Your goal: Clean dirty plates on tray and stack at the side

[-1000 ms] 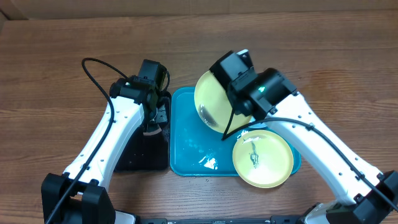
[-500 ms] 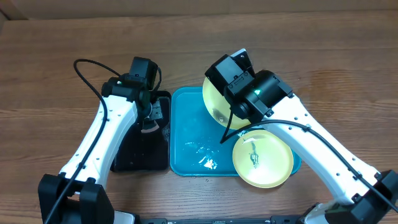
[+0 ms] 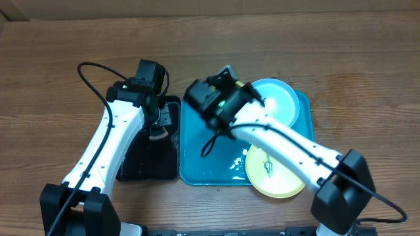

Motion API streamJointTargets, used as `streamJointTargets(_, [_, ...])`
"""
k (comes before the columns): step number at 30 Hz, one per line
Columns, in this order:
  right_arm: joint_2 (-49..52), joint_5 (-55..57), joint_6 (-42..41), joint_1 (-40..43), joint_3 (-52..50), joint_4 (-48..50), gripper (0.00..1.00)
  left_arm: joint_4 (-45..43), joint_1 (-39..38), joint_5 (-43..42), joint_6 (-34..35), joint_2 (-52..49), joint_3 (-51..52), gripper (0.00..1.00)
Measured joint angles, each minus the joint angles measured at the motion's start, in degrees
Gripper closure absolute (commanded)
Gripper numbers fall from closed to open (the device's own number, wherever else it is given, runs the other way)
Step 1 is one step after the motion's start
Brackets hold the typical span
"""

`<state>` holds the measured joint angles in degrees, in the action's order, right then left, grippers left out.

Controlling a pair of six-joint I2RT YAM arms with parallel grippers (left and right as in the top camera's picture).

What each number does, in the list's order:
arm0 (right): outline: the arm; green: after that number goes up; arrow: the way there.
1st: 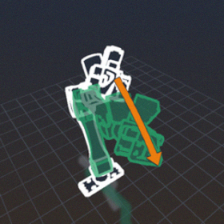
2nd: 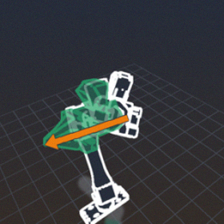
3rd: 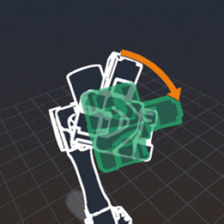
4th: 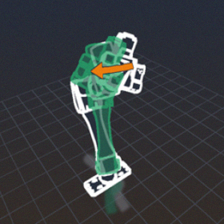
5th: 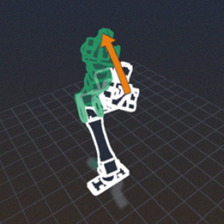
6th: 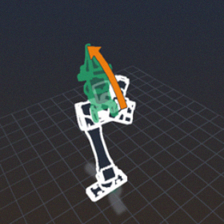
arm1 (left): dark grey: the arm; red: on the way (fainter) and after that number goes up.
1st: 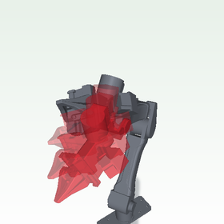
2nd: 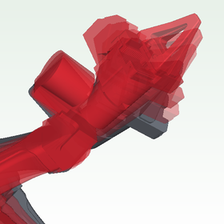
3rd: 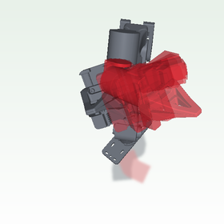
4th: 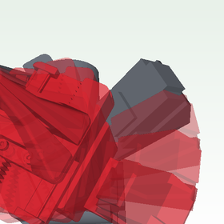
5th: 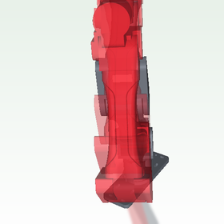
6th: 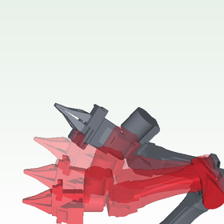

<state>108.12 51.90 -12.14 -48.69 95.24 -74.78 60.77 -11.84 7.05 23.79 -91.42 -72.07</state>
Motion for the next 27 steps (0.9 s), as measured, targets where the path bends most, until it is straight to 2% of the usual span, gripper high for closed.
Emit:
streamJointTargets(9, [0.0, 10.29, -2.58, -9.77, 0.0, -4.44, 0.96, -0.48, 3.3, -0.46, -0.02, 0.0, 0.0, 0.96])
streamJointTargets(16, [0.0, 13.49, -5.7, -10.64, 0.0, -8.44, 0.96, -1.07, 7.04, -1.66, -0.39, 0.0, 0.0, 0.96])
streamJointTargets(27, [0.0, 16.65, -7.58, -10.64, 0.0, -9.35, 0.96, -1.73, 9.49, -4.13, -1.88, 0.0, 0.0, 0.96])
